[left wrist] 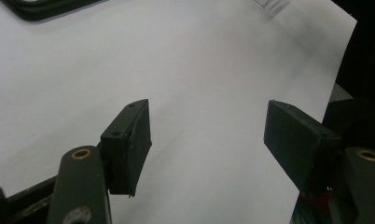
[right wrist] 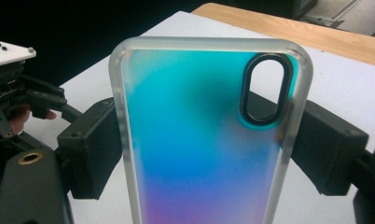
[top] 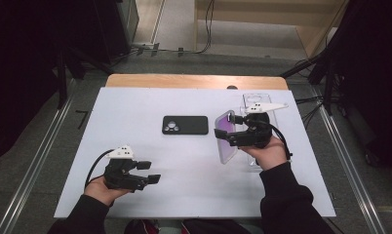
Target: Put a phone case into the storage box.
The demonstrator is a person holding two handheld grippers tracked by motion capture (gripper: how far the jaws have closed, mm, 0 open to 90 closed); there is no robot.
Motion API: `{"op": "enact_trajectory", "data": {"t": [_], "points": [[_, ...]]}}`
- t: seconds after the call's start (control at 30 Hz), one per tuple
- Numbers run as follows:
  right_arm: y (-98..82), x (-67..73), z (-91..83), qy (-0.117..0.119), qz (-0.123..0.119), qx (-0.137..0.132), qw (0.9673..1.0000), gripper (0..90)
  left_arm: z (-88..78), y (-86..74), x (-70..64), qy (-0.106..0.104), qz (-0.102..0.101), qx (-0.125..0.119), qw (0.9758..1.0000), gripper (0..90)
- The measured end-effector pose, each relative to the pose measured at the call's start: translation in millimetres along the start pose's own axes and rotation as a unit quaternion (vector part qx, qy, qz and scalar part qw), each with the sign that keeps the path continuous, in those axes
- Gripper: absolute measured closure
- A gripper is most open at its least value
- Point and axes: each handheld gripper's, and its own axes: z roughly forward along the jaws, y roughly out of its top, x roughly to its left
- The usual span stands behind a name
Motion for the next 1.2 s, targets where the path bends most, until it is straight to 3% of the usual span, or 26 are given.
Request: {"op": "enact_trajectory", "data": {"t": [0.2,0.43,0.8,1.07,1.2], "points": [[5.2,-7.0,-9.2,-0.025,-0.001,-0.008,0.9997,15.0,-3.3,-2.3,1.2,0.004,-0.007,-0.004,1.0000,32.0],[8.2,-19.1,-24.8,-0.044,0.017,-0.023,0.9986,15.0,-4.2,-2.7,1.7,0.006,-0.010,-0.005,0.9999,32.0],[9.8,-29.3,-42.8,-0.084,0.036,-0.046,0.9948,15.0,-4.5,-2.2,2.2,0.006,-0.013,-0.013,0.9998,32.0],[9.4,-35.1,-54.4,-0.115,0.050,-0.063,0.9901,15.0,-3.3,-1.4,2.3,0.001,-0.014,-0.014,0.9998,32.0],[7.6,-38.4,-60.7,-0.153,0.054,-0.080,0.9836,15.0,-2.9,-1.1,3.2,0.000,-0.014,-0.012,0.9998,32.0]]}}
